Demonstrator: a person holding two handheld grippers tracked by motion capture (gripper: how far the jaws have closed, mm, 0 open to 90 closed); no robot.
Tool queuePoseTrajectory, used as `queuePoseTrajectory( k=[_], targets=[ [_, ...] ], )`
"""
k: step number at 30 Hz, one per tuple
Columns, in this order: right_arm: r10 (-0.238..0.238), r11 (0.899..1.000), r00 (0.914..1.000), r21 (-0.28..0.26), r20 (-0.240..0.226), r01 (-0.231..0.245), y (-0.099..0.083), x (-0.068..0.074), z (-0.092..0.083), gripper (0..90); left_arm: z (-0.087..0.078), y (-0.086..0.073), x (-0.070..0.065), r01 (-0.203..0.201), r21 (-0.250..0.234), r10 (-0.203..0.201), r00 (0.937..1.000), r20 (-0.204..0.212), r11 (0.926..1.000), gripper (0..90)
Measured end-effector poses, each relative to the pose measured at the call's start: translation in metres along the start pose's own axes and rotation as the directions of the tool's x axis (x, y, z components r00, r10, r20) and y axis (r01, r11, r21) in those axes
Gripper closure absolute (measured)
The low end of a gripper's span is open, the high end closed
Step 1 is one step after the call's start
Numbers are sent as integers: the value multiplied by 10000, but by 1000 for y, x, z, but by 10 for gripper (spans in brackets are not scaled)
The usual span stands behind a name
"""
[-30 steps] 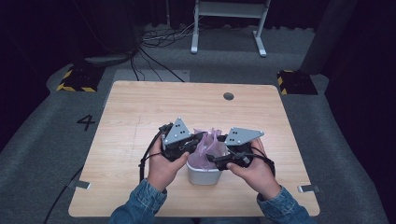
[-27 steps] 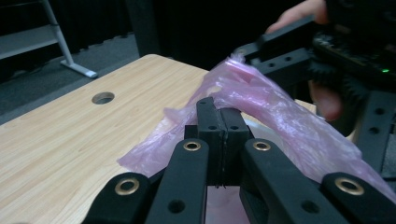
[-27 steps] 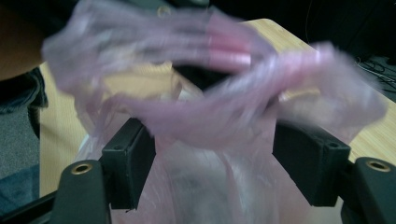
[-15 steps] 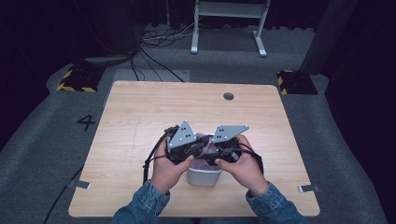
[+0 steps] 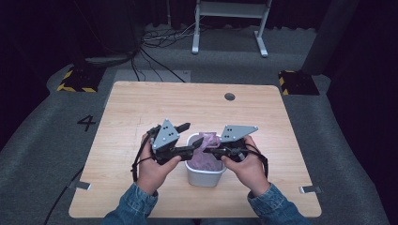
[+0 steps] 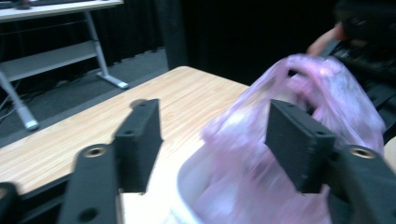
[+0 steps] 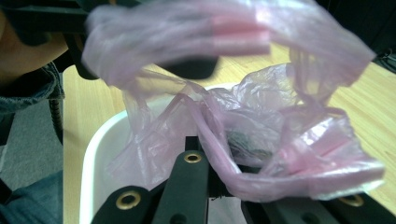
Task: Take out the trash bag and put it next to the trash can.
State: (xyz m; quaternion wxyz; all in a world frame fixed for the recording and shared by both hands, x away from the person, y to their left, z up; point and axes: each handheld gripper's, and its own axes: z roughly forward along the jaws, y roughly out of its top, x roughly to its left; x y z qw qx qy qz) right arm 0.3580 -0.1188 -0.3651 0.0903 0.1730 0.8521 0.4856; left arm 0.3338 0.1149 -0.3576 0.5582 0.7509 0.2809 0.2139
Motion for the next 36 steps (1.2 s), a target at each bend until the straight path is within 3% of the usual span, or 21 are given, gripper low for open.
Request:
queuePoseTrajectory(
  k=[3,6,9,12,20,28,32,36],
  targets=[
    [8,9999,10000,-152,91,-7,-1,0,-2,900,-9,-7,6,74,113,-72,9998,-171,9999,310],
    [20,9997,9999,-240,151,-17,-1,0,-4,900,-16,-15,8,-90,400,102,9995,-311,9992,297],
    [82,9994,9997,-336,222,-75,-2,-2,-6,900,-19,-24,7,-178,583,185,9998,-109,9981,304],
    [124,9990,9995,-441,301,-111,-2,-3,-8,900,-20,-29,4,-481,1237,499,9987,-122,9912,311],
    [87,9966,9988,-821,486,-47,3,-3,-16,900,-14,-41,3,-100,1072,42,9985,541,9942,356],
    [-159,9934,9970,-1117,764,244,13,-2,-31,900,-25,-40,-2,-164,224,156,9993,353,9996,286],
    [-421,9911,9951,-1218,890,528,21,0,-38,900,-40,-38,0,-296,464,308,9992,-263,9985,275],
    [-592,9881,9937,-1358,955,719,31,1,-43,900,-57,-41,7,-77,469,98,9990,-440,9989,270]
  ],
)
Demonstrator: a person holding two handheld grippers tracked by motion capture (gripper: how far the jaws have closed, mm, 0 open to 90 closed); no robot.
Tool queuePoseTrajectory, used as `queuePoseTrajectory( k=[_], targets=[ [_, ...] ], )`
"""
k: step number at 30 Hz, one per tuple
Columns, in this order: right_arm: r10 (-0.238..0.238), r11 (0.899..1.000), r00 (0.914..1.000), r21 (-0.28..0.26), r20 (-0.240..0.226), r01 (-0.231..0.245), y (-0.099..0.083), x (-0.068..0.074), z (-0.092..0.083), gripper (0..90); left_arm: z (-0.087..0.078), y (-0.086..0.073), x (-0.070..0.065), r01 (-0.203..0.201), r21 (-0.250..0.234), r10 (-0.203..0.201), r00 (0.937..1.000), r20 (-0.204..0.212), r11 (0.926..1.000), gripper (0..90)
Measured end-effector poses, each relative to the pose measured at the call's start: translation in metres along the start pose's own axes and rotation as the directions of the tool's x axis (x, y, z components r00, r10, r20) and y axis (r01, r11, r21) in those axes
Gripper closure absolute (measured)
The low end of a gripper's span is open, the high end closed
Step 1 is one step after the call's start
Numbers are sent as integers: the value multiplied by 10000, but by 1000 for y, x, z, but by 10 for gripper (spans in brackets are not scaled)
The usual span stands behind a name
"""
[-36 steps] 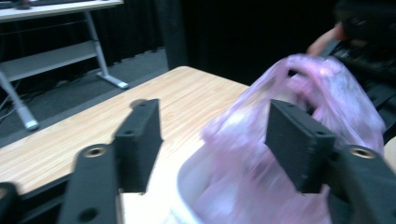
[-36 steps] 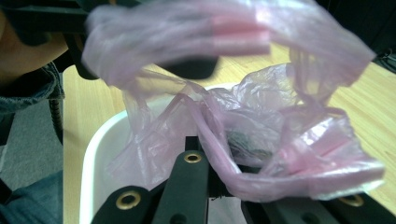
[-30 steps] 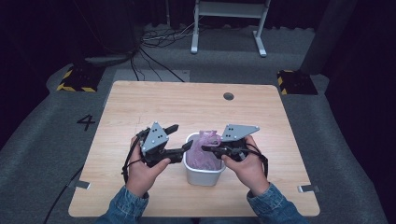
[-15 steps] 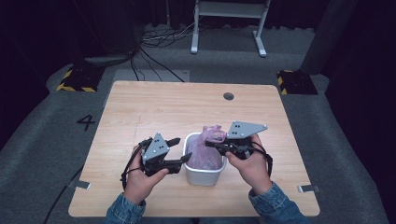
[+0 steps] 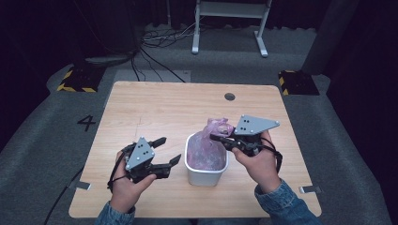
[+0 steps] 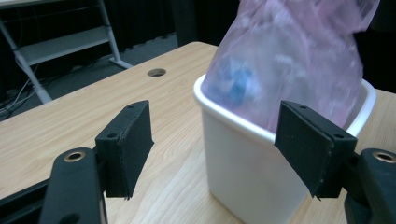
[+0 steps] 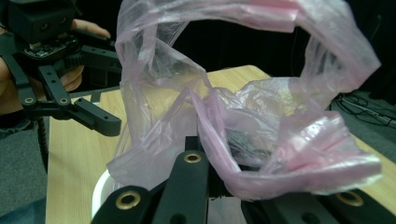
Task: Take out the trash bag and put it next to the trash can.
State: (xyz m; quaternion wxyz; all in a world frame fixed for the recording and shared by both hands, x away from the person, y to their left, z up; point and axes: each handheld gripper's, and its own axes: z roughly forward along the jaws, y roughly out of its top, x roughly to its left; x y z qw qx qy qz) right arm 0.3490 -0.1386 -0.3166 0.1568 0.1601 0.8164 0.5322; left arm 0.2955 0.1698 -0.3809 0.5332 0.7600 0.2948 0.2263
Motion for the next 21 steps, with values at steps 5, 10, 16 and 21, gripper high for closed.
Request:
queuePoseTrajectory(
  k=[5,10,16,21],
  targets=[
    [-182,9998,9998,-99,103,183,12,0,-2,900,-16,-7,9,29,392,-15,9993,-362,9992,268],
    [-350,9991,9992,-244,216,356,24,-1,-7,900,-25,-18,17,206,661,-168,9982,-576,9976,264],
    [-573,9975,9975,-393,419,589,36,-1,-15,899,-31,-33,26,190,1185,-91,9964,-837,9928,252],
    [-708,9960,9955,-500,625,740,46,-4,-23,899,-36,-41,34,455,1314,-327,9946,-982,9903,243]
  ],
)
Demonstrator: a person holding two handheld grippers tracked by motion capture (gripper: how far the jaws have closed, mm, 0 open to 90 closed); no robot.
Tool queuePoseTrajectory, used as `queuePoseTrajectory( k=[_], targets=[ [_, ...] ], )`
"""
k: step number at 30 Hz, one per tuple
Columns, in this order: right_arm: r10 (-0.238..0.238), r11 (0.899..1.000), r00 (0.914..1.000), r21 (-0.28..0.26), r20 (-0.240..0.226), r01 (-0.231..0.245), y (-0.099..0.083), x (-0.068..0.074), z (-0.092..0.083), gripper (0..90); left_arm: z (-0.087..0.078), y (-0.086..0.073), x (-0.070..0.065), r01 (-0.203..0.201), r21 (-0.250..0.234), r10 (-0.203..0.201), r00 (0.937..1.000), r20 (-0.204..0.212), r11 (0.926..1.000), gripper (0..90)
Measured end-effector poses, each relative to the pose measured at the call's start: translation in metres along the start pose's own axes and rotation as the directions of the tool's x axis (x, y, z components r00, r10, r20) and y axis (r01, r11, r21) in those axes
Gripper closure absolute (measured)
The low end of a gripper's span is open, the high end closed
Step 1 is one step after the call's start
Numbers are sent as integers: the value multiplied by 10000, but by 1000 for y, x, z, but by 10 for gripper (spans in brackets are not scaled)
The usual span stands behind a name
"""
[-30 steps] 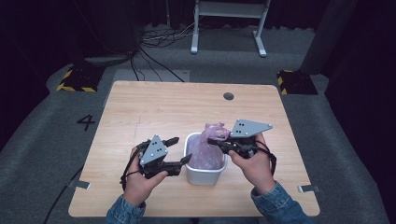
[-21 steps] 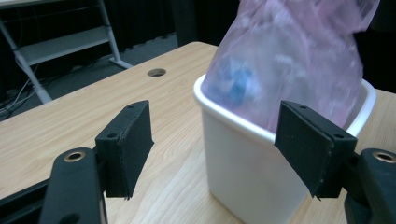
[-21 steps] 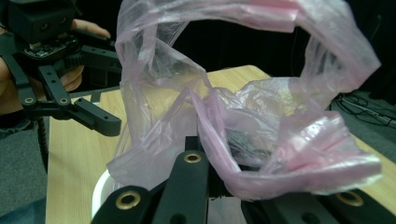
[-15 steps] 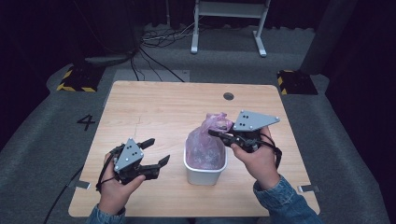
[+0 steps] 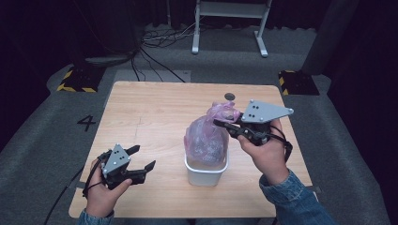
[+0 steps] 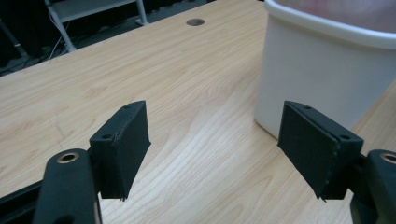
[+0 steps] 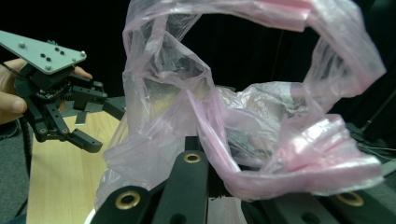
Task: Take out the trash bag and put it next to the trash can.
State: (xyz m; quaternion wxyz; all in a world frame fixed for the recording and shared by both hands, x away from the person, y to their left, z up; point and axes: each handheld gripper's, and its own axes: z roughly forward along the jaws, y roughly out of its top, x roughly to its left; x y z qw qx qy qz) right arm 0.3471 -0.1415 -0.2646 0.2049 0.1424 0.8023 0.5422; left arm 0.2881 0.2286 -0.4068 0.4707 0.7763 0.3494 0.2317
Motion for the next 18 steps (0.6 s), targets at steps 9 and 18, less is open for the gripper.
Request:
queuePoseTrajectory(
  k=[9,18],
  targets=[
    [-96,9995,9986,-312,517,113,12,-7,-16,899,0,-11,11,285,216,-283,9995,-125,9994,230],
    [-24,9982,9925,-589,1219,97,20,-20,-38,899,5,-18,14,9,716,18,9993,-370,9974,233]
  ],
)
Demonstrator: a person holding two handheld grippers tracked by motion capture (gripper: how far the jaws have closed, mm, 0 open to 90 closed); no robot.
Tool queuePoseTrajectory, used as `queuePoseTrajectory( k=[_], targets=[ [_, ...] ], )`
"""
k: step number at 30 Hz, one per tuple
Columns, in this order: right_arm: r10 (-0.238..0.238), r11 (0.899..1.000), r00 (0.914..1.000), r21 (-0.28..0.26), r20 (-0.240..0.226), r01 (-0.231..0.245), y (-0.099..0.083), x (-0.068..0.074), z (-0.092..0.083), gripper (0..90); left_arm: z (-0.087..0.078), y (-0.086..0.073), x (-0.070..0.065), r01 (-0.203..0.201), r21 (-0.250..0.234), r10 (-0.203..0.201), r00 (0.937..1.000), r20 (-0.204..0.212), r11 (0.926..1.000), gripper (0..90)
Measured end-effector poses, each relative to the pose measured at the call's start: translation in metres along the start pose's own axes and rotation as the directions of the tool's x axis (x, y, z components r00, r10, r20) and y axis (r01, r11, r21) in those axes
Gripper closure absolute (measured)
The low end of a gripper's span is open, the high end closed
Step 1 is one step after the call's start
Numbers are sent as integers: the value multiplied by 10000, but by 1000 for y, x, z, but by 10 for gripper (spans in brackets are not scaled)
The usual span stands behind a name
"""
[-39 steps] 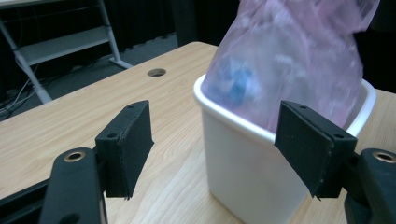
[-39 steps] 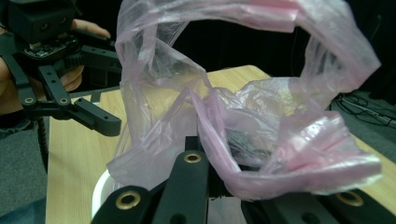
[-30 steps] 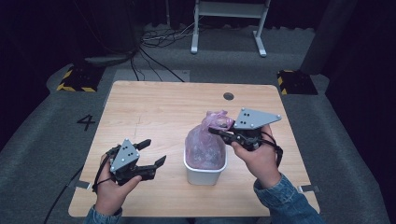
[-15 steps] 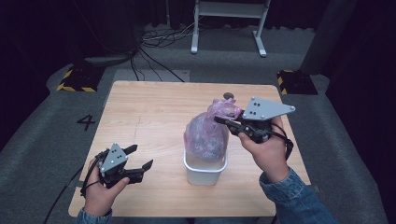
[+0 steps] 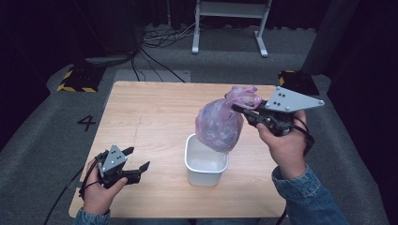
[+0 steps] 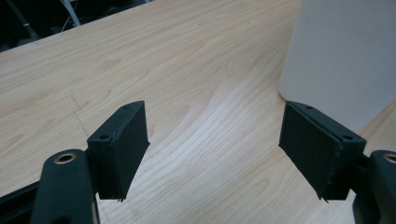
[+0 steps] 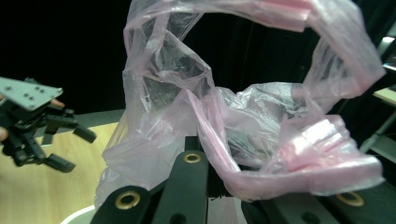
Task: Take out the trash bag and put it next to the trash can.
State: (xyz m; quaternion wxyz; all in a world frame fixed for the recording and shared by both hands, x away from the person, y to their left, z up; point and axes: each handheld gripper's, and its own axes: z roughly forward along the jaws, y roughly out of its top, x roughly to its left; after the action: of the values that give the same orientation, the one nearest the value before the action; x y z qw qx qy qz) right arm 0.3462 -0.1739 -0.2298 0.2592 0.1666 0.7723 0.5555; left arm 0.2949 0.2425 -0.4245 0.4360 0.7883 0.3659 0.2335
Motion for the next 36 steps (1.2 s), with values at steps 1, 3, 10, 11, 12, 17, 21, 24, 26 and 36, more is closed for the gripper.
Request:
queuePoseTrajectory(
  k=[1,3,10,11,12,17,21,24,26,36],
  targets=[
    [1,10000,10000,-30,91,-1,1,-2,-3,899,0,0,0,-52,39,52,10000,1,10000,233],
    [1,10000,9996,-7,275,-1,2,-7,-7,899,1,-1,0,-80,130,81,10000,-24,9999,233],
    [121,9996,9950,256,987,-147,-5,-27,-19,898,4,-10,1,30,267,-29,10000,-46,9996,237],
    [134,9993,9934,332,1137,-173,-7,-30,-21,899,4,-11,1,65,294,-63,10000,-66,9995,238],
    [149,9989,9922,418,1234,-202,-9,-33,-22,898,4,-11,2,37,314,-34,9999,-98,9995,238],
    [330,9954,9856,829,1659,-473,-26,-47,-25,897,3,-15,5,82,377,-73,9997,-234,9993,238],
    [557,9910,9824,1103,1785,-762,-39,-57,-25,896,3,-20,7,215,396,-203,9993,-323,9990,238],
    [676,9867,9797,1331,1888,-938,-50,-63,-24,896,4,-23,10,253,501,-232,9988,-425,9984,236],
    [760,9837,9782,1459,1933,-1052,-56,-66,-22,896,5,-26,11,277,598,-249,9985,-480,9978,235],
    [1157,9652,9756,2108,1864,-1547,-90,-71,-7,896,8,-37,16,530,901,-469,9966,-680,9945,233]
  ],
)
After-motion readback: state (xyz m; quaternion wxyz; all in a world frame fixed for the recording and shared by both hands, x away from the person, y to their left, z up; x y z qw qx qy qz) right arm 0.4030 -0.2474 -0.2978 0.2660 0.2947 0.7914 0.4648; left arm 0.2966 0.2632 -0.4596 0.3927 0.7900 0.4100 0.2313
